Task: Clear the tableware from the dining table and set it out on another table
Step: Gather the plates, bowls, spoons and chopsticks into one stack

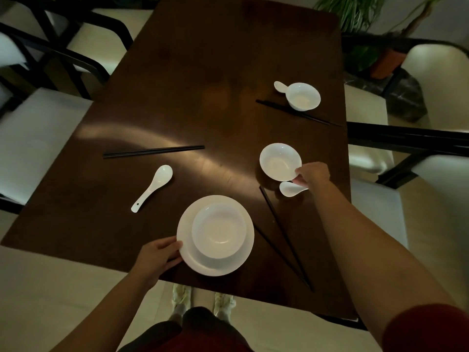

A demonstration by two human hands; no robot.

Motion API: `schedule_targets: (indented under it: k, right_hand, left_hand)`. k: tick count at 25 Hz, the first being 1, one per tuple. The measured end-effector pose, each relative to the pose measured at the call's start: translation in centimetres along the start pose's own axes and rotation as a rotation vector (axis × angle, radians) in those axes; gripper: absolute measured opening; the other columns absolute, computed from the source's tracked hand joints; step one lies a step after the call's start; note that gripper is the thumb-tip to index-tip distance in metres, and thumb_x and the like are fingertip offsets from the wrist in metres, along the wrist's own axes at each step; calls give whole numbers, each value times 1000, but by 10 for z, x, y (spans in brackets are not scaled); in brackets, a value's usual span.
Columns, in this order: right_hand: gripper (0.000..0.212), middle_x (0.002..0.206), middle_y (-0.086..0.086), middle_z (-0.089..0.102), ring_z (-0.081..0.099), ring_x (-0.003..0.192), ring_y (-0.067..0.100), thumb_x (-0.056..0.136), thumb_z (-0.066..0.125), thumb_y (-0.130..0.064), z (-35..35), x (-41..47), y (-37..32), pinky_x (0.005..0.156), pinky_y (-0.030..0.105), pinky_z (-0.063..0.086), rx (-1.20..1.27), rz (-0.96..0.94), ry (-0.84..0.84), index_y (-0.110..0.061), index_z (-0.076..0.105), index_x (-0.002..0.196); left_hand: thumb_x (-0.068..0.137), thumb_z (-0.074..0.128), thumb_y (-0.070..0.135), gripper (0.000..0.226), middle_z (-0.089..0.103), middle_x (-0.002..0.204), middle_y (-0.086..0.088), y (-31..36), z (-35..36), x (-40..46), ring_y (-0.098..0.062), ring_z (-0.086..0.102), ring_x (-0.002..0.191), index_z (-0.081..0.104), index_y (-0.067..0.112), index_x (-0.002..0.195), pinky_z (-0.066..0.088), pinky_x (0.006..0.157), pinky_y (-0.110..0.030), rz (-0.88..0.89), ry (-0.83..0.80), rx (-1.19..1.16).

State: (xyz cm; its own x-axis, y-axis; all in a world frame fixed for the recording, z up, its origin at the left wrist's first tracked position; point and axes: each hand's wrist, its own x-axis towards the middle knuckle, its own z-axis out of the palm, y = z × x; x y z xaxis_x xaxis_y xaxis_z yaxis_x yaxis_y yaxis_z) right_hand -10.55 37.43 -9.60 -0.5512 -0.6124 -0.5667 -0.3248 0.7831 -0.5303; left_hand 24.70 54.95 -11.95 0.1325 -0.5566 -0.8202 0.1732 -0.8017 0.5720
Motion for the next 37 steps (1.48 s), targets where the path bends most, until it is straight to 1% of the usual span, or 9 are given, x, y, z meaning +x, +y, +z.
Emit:
schedule_targets:
  k: [5, 9, 13, 15, 18, 23, 26, 32, 37]
  right_hand:
    - [25, 113, 18, 64, 67, 86, 26, 83, 62, 0, -11, -28, -7, 70, 30, 58, 276, -113, 49, -2, 61, 108]
    - [23, 85, 9, 64, 63, 67, 13, 81, 63, 3, -13, -99, -6, 47, 16, 55, 394, -253, -139, -1, 62, 104]
    - [23, 80, 13, 64, 63, 71, 23, 81, 60, 7, 19, -166, 24, 55, 23, 58, 221, -229, -338, 5, 64, 104]
    - [21, 73, 4, 63, 65, 67, 21, 81, 62, 3, 33, -178, 37, 64, 29, 59, 117, -190, -349, 0, 65, 102]
    - [23, 71, -4, 62, 66, 62, 13, 79, 68, -6, 47, -182, 49, 67, 28, 58, 9, -176, -314, -8, 68, 103]
    - [27, 83, 2, 65, 68, 68, 15, 78, 70, -9, 58, -182, 57, 80, 38, 58, -6, -190, -232, -8, 69, 105]
    - [28, 90, 4, 65, 67, 71, 15, 79, 70, -9, 62, -184, 63, 76, 33, 59, 18, -172, -216, -9, 68, 106]
    - [16, 94, 9, 71, 69, 80, 23, 78, 69, -15, 69, -188, 64, 80, 43, 58, -80, -171, -120, -15, 69, 94]
    - [28, 99, 5, 71, 67, 86, 21, 77, 71, -27, 68, -198, 65, 74, 30, 52, -274, -245, -31, -22, 65, 103]
  left_hand:
    - [86, 59, 5, 34, 62, 109, -14, 5, 1, -3, -24, 61, 93, 57, 2, 120, 51, 80, -37, -16, -11, 12]
    - [86, 60, 6, 33, 64, 105, -11, 8, 0, -6, -22, 62, 91, 58, 3, 119, 52, 76, -34, -36, -26, 5]
    - [86, 60, 6, 34, 64, 107, -12, 7, -2, -7, -22, 62, 91, 57, 1, 120, 52, 78, -34, -16, -56, 8]
    - [86, 60, 6, 35, 63, 106, -12, 7, -3, -7, -22, 62, 91, 56, 1, 121, 52, 78, -34, -11, -67, 11]
    - [87, 59, 6, 34, 63, 108, -15, 7, -5, -6, -23, 62, 92, 56, 0, 120, 51, 82, -35, 0, -92, 17]
    - [87, 59, 7, 33, 65, 105, -14, 8, -6, -6, -23, 63, 91, 57, 1, 119, 51, 84, -35, -3, -114, 37]
    - [86, 62, 9, 34, 66, 95, -10, 10, -8, -3, -21, 63, 87, 58, 1, 118, 52, 82, -35, -9, -107, 83]
    - [84, 64, 10, 35, 65, 89, -10, 17, -8, 0, -16, 65, 75, 58, 0, 117, 54, 66, -26, 64, -117, 264]
    - [85, 64, 10, 35, 66, 92, -16, 22, -10, 1, -14, 66, 69, 56, -4, 117, 55, 57, -20, 154, -157, 438]
